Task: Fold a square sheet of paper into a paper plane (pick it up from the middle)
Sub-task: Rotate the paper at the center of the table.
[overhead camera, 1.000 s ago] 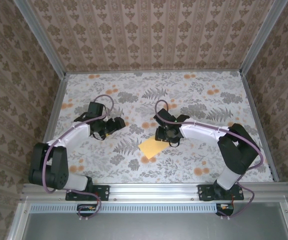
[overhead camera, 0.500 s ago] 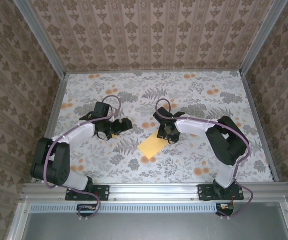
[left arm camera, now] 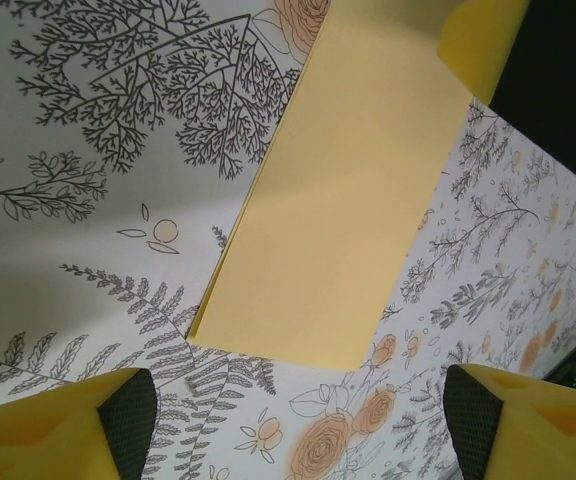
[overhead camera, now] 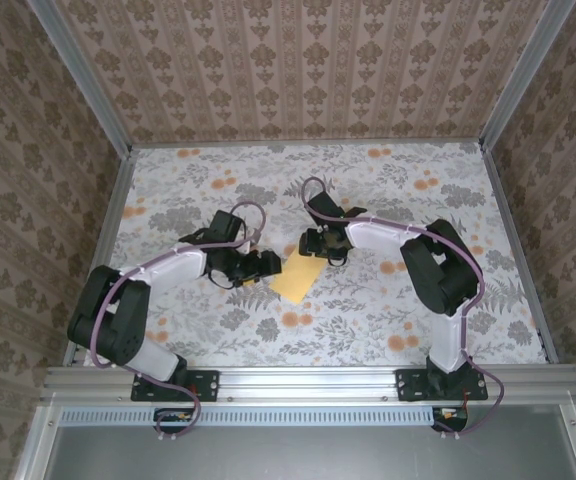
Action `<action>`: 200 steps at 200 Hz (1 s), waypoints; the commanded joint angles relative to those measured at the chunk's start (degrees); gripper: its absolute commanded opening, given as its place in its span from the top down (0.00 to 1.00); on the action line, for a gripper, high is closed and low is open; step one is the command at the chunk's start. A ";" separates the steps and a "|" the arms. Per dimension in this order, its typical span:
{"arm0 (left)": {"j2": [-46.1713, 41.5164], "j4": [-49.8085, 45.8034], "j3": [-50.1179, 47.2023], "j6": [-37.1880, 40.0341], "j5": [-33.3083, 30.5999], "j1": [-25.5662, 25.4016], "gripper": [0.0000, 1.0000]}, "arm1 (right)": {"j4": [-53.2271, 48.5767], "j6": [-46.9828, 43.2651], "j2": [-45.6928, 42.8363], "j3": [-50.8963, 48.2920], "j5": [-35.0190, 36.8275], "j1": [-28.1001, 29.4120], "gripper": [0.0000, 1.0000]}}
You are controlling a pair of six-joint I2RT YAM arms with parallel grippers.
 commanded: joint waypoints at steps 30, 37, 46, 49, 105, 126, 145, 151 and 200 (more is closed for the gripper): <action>-1.03 -0.75 -0.80 -3.98 -5.37 1.71 0.26 | -0.59 5.43 -3.15 -1.26 -4.69 5.43 0.59; -1.48 -0.59 -1.42 -4.57 -5.62 3.87 0.26 | -0.11 6.00 -2.93 -1.75 -5.70 6.29 0.60; -2.12 -0.29 -2.30 -5.40 -5.80 4.96 0.26 | -0.07 6.44 -2.58 -2.02 -6.63 7.39 0.62; -2.26 -0.11 -2.59 -5.53 -5.76 5.27 0.26 | -0.10 6.50 -2.51 -2.06 -6.97 7.75 0.63; -2.75 0.22 -3.16 -6.28 -5.94 6.19 0.26 | -2.34 5.34 -0.59 -4.46 -11.04 11.81 0.65; -3.00 2.20 -4.03 -7.12 -4.66 5.89 0.24 | -4.46 3.90 -1.51 -6.95 -11.26 11.86 0.65; -3.27 1.92 -3.54 -6.81 -4.61 5.03 0.22 | -7.48 1.46 -3.38 -8.94 -10.01 11.85 0.65; -3.18 1.12 -3.12 -6.48 -4.61 4.77 0.21 | -7.62 0.71 -4.30 -9.37 -9.29 11.86 0.64; -2.54 -0.65 -1.85 -5.29 -3.07 2.39 0.21 | -4.29 3.73 -10.65 -8.64 -3.22 11.13 0.61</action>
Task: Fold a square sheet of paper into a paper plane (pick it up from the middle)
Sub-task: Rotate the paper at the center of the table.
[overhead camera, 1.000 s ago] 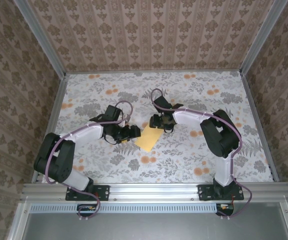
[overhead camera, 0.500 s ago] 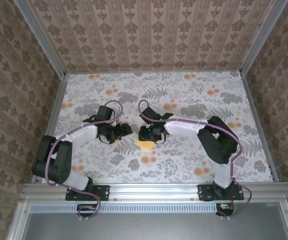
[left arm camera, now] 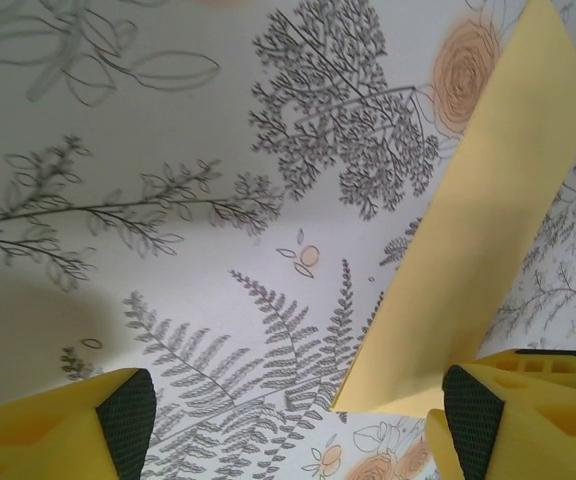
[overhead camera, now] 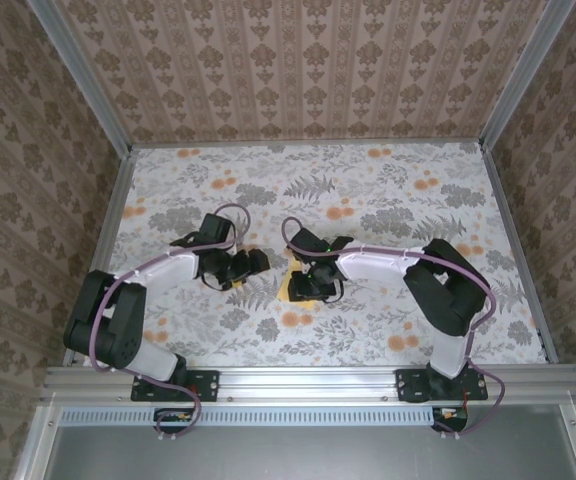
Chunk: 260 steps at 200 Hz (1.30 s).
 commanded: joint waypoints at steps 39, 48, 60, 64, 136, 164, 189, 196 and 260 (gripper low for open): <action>-0.64 -1.88 1.51 0.10 3.56 -4.50 0.27 | 0.43 9.40 -1.16 2.16 11.92 -2.65 0.61; -0.36 -2.41 1.90 0.17 4.26 -4.86 0.27 | 0.66 10.02 -0.50 2.34 11.79 -2.95 0.61; 0.07 -3.65 2.83 0.54 5.06 -5.24 0.28 | 1.04 10.88 0.18 2.35 11.51 -3.38 0.61; 0.29 -4.04 3.09 0.76 5.21 -5.32 0.28 | 1.12 11.06 0.28 2.28 11.50 -3.39 0.61; 3.14 -4.20 5.11 1.16 10.19 -6.49 0.26 | 2.38 13.84 1.45 -1.91 10.05 -5.04 0.61; 4.38 -4.40 5.83 1.00 10.27 -7.08 0.25 | 4.14 15.00 1.26 -4.28 8.95 -5.78 0.61; 5.37 -4.90 6.38 0.94 10.28 -7.65 0.25 | 5.00 15.47 1.24 -5.53 8.10 -6.28 0.61; 5.68 -5.07 6.60 1.00 10.28 -7.83 0.25 | 5.21 15.58 1.22 -5.75 7.99 -6.46 0.61; 8.41 -6.41 8.23 1.35 9.36 -9.35 0.25 | 7.35 16.20 1.26 -7.58 5.93 -7.54 0.61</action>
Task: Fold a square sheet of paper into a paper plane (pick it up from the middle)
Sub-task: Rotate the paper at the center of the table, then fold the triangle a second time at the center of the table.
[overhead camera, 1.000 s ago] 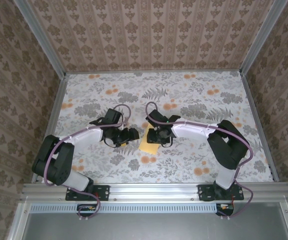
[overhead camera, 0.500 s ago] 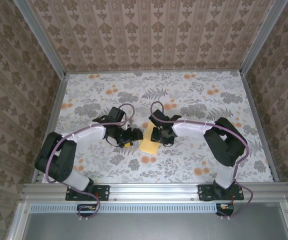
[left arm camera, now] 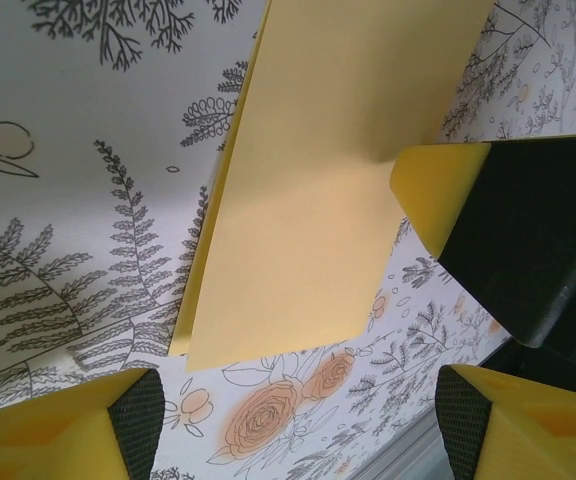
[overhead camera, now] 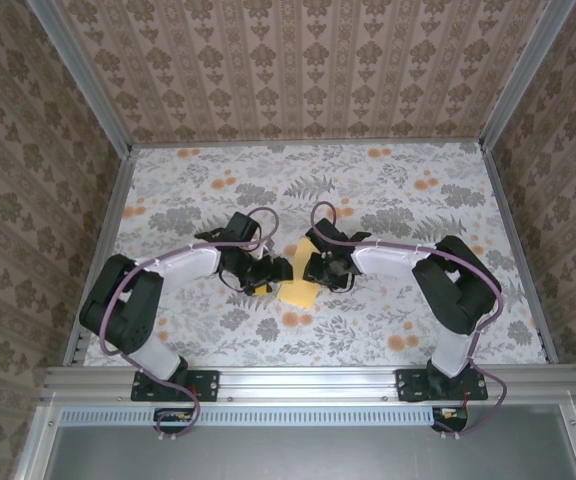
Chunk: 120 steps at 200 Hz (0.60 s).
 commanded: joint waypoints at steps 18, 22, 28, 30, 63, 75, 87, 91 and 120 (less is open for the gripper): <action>2.21 -2.39 1.85 1.31 0.42 -1.11 0.25 | -0.08 1.10 2.40 -2.73 0.15 -0.63 0.62; 2.32 -2.41 2.02 1.36 0.42 -1.20 0.25 | -0.07 1.14 2.40 -2.77 0.17 -0.60 0.62; 2.47 -2.42 2.17 1.46 0.50 -1.33 0.25 | -0.02 1.12 2.40 -2.86 0.13 -0.69 0.62; 2.55 -2.42 2.21 1.45 0.50 -1.40 0.25 | 0.04 1.14 2.40 -2.91 0.16 -0.75 0.62; 3.87 -4.09 3.39 2.87 0.07 -2.45 0.26 | 0.11 1.08 2.38 -3.03 0.08 -0.80 0.62; 4.29 -4.15 3.75 3.16 0.22 -2.90 0.27 | 0.12 0.97 2.47 -2.94 0.06 -0.77 0.62; 4.75 -4.37 4.23 3.54 0.45 -3.38 0.27 | -0.03 0.79 2.66 -2.72 -0.05 -0.76 0.62; 4.91 -4.35 4.29 3.55 0.55 -3.48 0.27 | -0.05 0.70 2.70 -2.61 -0.01 -0.71 0.62; 5.56 -4.13 4.94 3.83 1.03 -4.06 0.29 | -0.34 0.57 2.69 -2.66 0.03 -0.73 0.62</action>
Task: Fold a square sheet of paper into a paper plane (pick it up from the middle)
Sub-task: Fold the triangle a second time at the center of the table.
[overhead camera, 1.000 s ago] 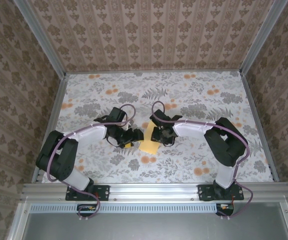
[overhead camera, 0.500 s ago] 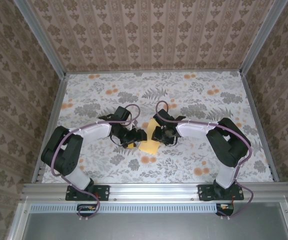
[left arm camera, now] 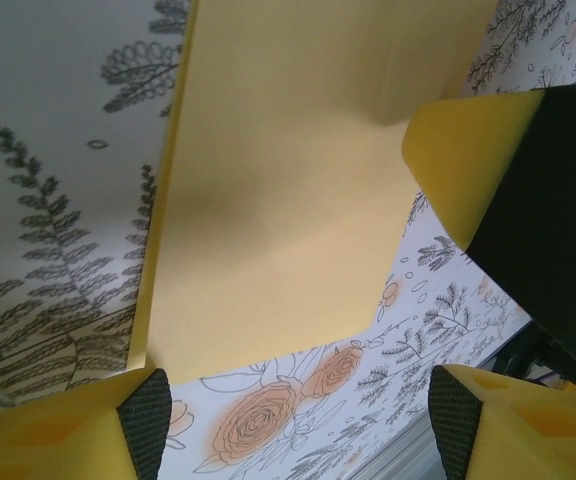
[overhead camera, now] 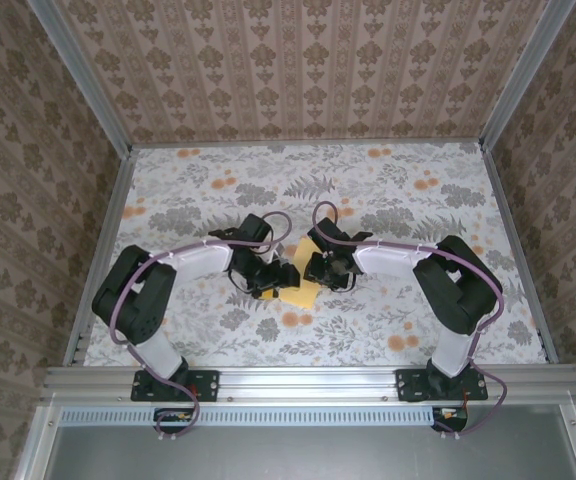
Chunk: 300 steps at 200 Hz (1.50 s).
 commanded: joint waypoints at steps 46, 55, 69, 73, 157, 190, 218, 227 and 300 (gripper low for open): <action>-0.49 -3.78 1.53 2.21 -3.73 -0.08 0.29 | -0.93 0.51 2.94 -2.18 1.25 -0.33 0.63; -1.11 -4.62 1.48 2.26 -5.35 0.21 0.28 | -1.08 0.50 3.02 -2.17 1.40 -0.31 0.63; -1.61 -4.96 1.08 2.18 -6.35 0.58 0.28 | -1.25 0.52 3.28 -2.18 1.52 -0.33 0.63; -1.56 -4.95 0.90 2.18 -6.40 0.63 0.27 | -1.24 0.53 3.21 -2.18 1.53 -0.33 0.63; 0.56 -1.68 1.07 1.81 -1.98 -0.37 0.29 | -0.99 0.53 3.27 -2.34 1.61 -0.33 0.63; 1.60 -1.82 1.12 1.83 -2.30 -0.56 0.29 | -0.93 0.42 3.16 -2.45 1.57 -0.34 0.63; 1.71 -1.58 1.27 1.91 -2.15 -0.82 0.29 | -1.27 0.35 3.01 -2.45 1.72 -0.33 0.63; 1.71 -1.46 1.37 1.98 -1.93 -0.91 0.29 | -1.16 0.33 2.98 -2.48 1.72 -0.35 0.63; -0.84 2.89 0.33 1.88 0.97 -1.09 0.35 | -1.32 0.07 2.66 -2.25 1.62 -0.34 0.63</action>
